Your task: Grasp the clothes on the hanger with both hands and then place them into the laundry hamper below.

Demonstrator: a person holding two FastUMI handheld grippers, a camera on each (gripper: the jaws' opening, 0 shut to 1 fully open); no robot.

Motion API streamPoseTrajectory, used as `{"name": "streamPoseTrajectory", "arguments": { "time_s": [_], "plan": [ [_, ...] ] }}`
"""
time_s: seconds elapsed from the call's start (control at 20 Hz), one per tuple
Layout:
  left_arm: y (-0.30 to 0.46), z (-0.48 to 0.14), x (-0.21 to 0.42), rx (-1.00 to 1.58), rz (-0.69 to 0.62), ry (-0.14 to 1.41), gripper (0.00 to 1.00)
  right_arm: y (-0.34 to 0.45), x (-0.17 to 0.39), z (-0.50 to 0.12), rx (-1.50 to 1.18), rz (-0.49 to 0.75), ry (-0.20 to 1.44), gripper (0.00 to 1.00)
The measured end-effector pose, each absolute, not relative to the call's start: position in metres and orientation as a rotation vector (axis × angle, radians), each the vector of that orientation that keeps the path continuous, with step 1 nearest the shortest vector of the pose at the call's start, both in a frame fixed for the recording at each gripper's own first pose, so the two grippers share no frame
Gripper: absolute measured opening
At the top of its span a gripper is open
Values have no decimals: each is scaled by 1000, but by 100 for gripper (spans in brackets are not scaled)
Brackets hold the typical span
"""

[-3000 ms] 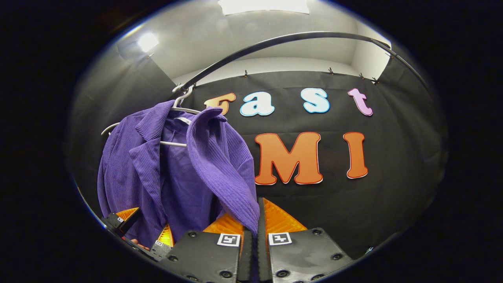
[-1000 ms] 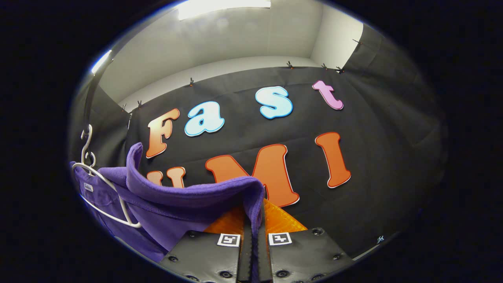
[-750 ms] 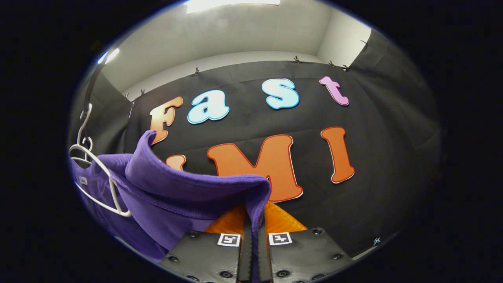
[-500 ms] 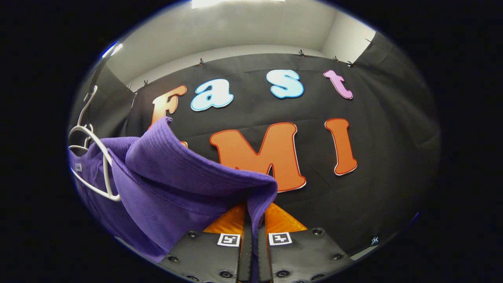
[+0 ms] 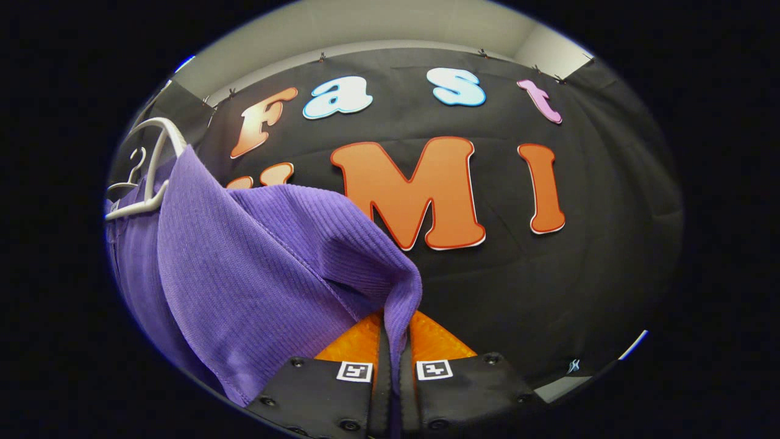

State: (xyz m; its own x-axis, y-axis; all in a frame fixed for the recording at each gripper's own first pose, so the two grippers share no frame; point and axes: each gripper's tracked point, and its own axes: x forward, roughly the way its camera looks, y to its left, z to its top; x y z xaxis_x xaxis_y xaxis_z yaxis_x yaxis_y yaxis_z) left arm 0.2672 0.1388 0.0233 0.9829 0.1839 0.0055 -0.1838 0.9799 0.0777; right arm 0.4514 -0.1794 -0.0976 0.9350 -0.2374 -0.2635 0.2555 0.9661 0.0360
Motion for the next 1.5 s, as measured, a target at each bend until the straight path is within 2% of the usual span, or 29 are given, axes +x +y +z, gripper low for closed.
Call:
{"name": "streamPoseTrajectory", "arguments": {
  "time_s": [0.15, 0.2, 0.25, 0.3, 0.35, 0.4, 0.45, 0.55, 0.6, 0.65, 0.8, 0.9, 1.0, 1.05, 1.35, 1.4, 1.5],
  "plan": [
    [134, 15, 269, 41, 165, 39, 5, -182, 450, -108, 62, -261, 290, 13],
    [132, 11, 269, 31, 166, 48, 2, -181, 446, -113, 49, -262, 296, 13],
    [134, 11, 271, 25, 177, 54, 2, -182, 441, -118, 26, -268, 305, 7],
    [136, 1, 274, 13, 185, 73, 2, -177, 435, -126, 19, -256, 313, 13],
    [138, -10, 274, -11, 197, 92, 2, -173, 432, -136, 27, -241, 314, 13],
    [137, -8, 274, -9, 201, 77, 2, -165, 421, -136, 62, -227, 308, 2],
    [137, -3, 274, 26, 210, 52, 3, -158, 415, -140, 94, -210, 299, 8],
    [135, 10, 269, 124, 231, 0, 3, -146, 406, -131, 124, -180, 242, 7],
    [139, 11, 268, 135, 240, -5, 2, -140, 401, -126, 126, -166, 221, 2],
    [141, 7, 270, 109, 232, 0, 3, -131, 393, -126, 127, -143, 209, 8],
    [152, -28, 267, -57, 217, 78, 4, -89, 358, -114, 128, -34, 219, 8],
    [188, -58, 259, -98, 303, 140, 2, -66, 333, -105, 76, 30, 237, 8],
    [207, -72, 238, -57, 351, 137, 3, -45, 327, -83, 46, 83, 160, 7],
    [206, -68, 228, -44, 344, 112, 3, -34, 327, -74, 40, 104, 114, 7],
    [190, -44, 203, -56, 240, 70, 3, 30, 294, -66, 6, 208, 89, 7],
    [185, -37, 193, -46, 213, 63, 3, 41, 290, -66, 15, 228, 88, 2],
    [171, -19, 180, -38, 151, 43, 3, 60, 283, -62, 36, 264, 80, 2]
  ]
}}
